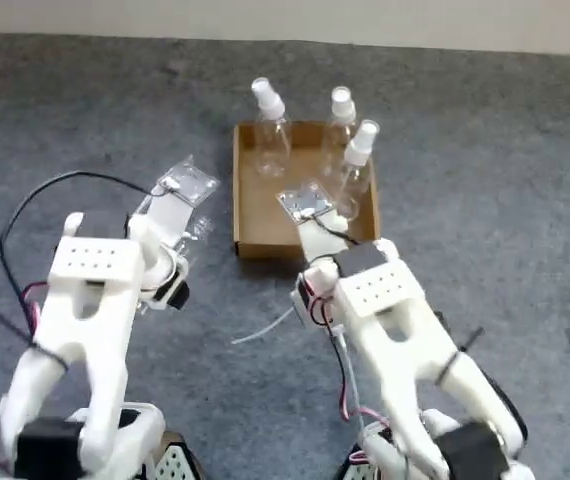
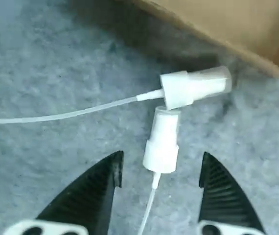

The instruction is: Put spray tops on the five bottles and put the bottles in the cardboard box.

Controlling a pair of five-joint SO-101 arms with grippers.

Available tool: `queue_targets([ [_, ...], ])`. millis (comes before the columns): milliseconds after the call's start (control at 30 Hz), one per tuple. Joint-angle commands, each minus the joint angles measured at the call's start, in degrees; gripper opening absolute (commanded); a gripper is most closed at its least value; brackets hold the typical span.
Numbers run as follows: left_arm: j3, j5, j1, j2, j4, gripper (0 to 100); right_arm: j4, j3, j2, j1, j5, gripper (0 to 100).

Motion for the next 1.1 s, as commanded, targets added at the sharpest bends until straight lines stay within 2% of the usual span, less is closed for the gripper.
queue_targets([
  [0,1.0,-0.7,-3.0,-8.0,-1.0,1,-3.1,-2.3,6.1,-0.7,-1.1,20.3],
  [167,-1.5,-3.3,-7.1,-8.6,-0.8,1,-8.4,-2.2,12.4,-0.7,-3.2,17.8],
  [333,-5.1,-3.3,-9.6,-8.6,-0.8,1,-8.2,-2.3,13.7,-0.9,-5.5,0.5],
  [467,-8.3,-3.2,-10.7,-8.6,0.4,1,-2.2,-4.7,13.1,-1.2,-6.1,0.5],
  [567,-12.2,-3.2,-10.7,-8.5,3.7,1,2.3,-11.8,10.3,-2.2,-10.2,0.5],
  [667,-17.0,-3.2,-10.7,-8.5,6.4,1,4.7,-17.7,8.4,-7.1,-14.1,0.5],
  [800,-22.7,-3.1,-10.7,-8.5,10.9,1,1.1,-24.2,11.1,-14.9,-18.5,0.5],
  [1067,-25.0,-3.1,-10.7,-8.5,14.8,1,-4.4,-39.1,31.9,-22.3,-30.4,0.5],
])
